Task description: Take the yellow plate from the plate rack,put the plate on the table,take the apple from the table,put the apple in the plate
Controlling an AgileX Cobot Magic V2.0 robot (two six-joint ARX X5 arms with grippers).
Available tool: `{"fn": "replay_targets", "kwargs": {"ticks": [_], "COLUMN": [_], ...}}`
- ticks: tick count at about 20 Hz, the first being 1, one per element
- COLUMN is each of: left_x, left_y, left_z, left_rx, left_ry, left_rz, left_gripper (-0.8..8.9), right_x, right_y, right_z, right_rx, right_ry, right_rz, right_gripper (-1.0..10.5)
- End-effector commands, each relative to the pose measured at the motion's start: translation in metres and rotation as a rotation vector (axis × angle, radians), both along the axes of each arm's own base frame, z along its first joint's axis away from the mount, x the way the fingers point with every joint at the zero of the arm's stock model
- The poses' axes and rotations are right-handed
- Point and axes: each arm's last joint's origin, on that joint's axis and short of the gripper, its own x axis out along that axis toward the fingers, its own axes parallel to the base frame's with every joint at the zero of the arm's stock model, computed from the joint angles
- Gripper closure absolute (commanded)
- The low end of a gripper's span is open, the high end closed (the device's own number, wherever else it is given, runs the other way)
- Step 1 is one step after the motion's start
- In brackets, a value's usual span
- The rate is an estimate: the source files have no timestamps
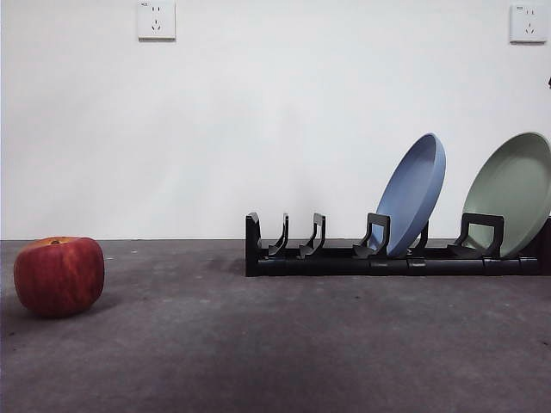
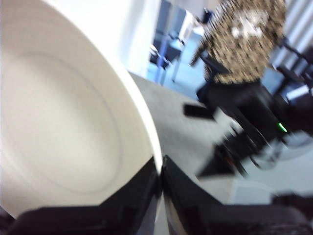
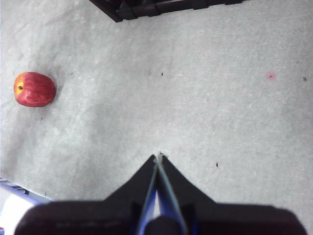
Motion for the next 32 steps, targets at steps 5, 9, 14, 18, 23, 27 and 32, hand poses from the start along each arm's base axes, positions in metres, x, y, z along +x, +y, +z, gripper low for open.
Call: {"fn": "replay_targets", "kwargs": {"ticks": [5, 9, 14, 18, 23, 27, 32], "left_x": [-0.09, -0.121, -0.129, -0.132, -0.135, -0.13, -0.119], "left_y": [0.006, 0.003, -0.024, -0.068, -0.126, -0.155, -0.176], "left_z": [-0.045, -0.085, -0.137, -0.177, -0.223, -0.263, -0.307], "left_rx": [0.241, 0.357, 0.621, 0.791, 0.998, 1.163, 1.296], "left_ry": [0.01, 0.066, 0.058, 0.045, -0.052, -0.047, -0.018], "left_rz": [-0.107, -0.208, -0.199, -0.255, -0.2, -0.149, -0.121], "left_gripper": [8.22, 8.22, 8.22, 8.22, 8.22, 8.22, 8.22], "right_x": [0.004, 0.005, 0.007, 0.012, 0.019, 0.025, 0.024], "right_y": [0.002, 0.012, 0.034, 0.049, 0.057, 0.056, 0.051], "right_z": [0.003, 0.005, 0.009, 0.008, -0.002, -0.012, -0.018], "right_rx": [-0.002, 0.002, 0.042, -0.007, -0.137, -0.238, -0.362], "right_ry": [-0.05, -0.081, -0.114, -0.133, -0.097, -0.046, -0.009], "right_rz": [0.014, 0.069, 0.138, 0.095, -0.005, -0.062, -0.128], "right_gripper": [9.5, 9.5, 9.5, 9.5, 9.5, 9.5, 9.5]}}
